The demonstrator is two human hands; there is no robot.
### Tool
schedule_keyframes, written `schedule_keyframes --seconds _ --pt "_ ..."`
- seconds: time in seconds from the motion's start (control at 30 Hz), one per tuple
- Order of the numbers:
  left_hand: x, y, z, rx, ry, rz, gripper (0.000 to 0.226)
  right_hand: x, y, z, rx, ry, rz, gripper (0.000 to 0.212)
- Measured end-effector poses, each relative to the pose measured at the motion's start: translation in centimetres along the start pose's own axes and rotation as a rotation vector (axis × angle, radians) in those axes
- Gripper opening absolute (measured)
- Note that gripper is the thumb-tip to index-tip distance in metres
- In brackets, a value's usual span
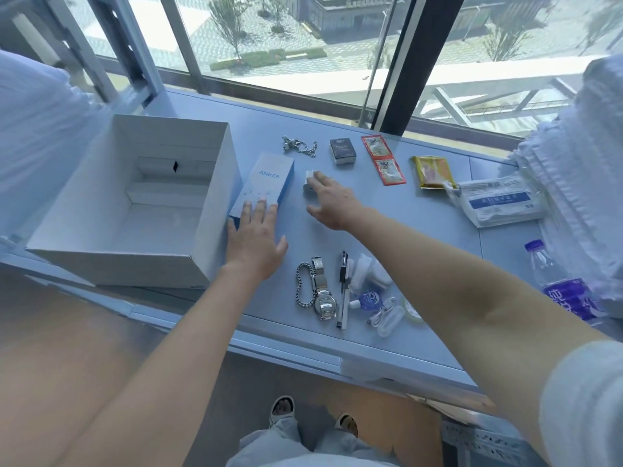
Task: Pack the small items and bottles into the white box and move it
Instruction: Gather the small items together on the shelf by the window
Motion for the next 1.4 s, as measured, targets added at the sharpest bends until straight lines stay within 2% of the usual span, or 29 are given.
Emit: schedule_keyframes --seconds 0.27,0.5,0.7,1.1,1.27,1.4 --pt "-6.0 0.7 0.3 -0.020 0.038 0.000 0.076 -3.2 1.3 0.8 -0.004 -0.076 -0.035 0.066" --pt "-14.1 1.5 -0.3 -0.051 0.048 0.014 0.085 -9.4 1.8 1.1 0.014 -0.075 -0.048 0.078" --pt "-17.3 1.4 -1.1 -0.003 0.034 0.039 0.084 -12.9 2.5 1.6 0.016 -0.107 -0.053 0.084" --pt "-17.1 0.3 -2.4 -0.041 0.031 -0.120 0.063 -15.5 3.6 1.3 0.037 -0.117 -0.142 0.063" --pt "-13.8 -1.1 -3.9 -0.126 0.112 -0.160 0.057 -14.7 2.3 1.1 0.081 -0.106 -0.234 0.051" --pt "-10.1 -2.3 -5.5 -0.150 0.140 -0.154 0.057 -12.6 0.7 0.5 0.088 -0.090 -0.219 0.049"
Point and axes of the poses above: each hand's wrist, its own x-axis towards the middle knuckle, its own y-axis out of the palm, z = x × y, the point moved 5 cm from there along x, towards the middle knuckle, and after that the axes turned 9 degrees about -y, right-handed, at the moved point
